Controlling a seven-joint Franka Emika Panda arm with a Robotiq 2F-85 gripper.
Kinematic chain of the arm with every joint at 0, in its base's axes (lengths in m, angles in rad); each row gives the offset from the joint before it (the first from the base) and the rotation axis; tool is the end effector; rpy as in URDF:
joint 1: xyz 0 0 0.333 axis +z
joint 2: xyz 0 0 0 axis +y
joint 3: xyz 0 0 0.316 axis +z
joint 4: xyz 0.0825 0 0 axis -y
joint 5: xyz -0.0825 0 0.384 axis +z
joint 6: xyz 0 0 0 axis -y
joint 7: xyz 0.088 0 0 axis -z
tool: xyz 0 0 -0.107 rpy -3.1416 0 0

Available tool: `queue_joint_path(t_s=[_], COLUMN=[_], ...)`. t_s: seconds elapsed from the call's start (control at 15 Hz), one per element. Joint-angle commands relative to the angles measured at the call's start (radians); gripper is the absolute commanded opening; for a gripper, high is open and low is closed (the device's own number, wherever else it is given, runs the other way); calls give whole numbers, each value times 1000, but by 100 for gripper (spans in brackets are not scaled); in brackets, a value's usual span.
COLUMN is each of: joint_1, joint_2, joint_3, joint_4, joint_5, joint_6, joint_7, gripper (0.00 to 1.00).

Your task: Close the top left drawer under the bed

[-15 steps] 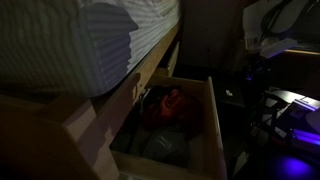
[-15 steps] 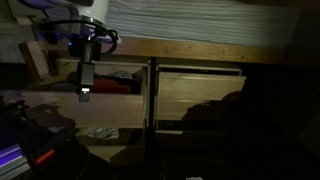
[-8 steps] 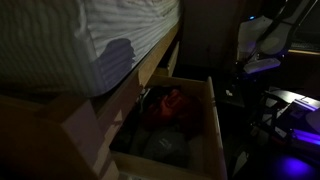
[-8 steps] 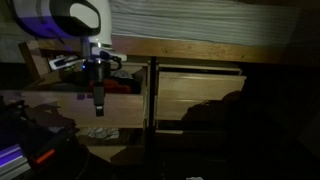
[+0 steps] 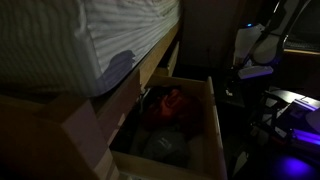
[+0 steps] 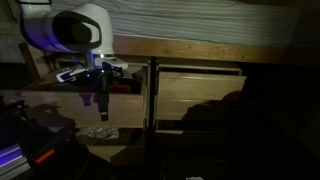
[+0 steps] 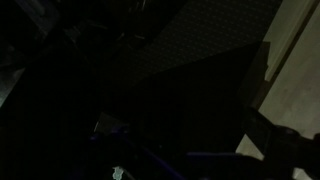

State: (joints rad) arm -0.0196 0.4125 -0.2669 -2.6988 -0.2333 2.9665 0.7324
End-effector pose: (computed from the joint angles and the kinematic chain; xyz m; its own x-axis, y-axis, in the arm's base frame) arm 0.3539 -0.1060 0.0939 0.7134 -0.6996 -0.0404 -0.6822 -0.7066 0.1881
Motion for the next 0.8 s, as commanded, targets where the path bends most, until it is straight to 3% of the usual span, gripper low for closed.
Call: queue_joint_path(t_s=[0.0,0.07,0.13,0.27,0.4,0.47,0.53,0.6,0.73], joint_1=[49,60,19,-152,-290,-360,-426,-485,-573], joint_2=[3,7,19,71,153,240,289,324,364], joint_3=[-30,-46,2,208,352,431,452,504,564], joint_4=[-1,-23,-26,-18,20,56,82,101,143], joint_5=[86,98,155,288,68,40,-1,32,-2], joint_6=[2,117,188,348,445,512,538,547,496], joint_7=[-64,-57,-102,-180,9,11,-22,-95,-118], gripper=[100,100,100,100,100,100,100,100,100])
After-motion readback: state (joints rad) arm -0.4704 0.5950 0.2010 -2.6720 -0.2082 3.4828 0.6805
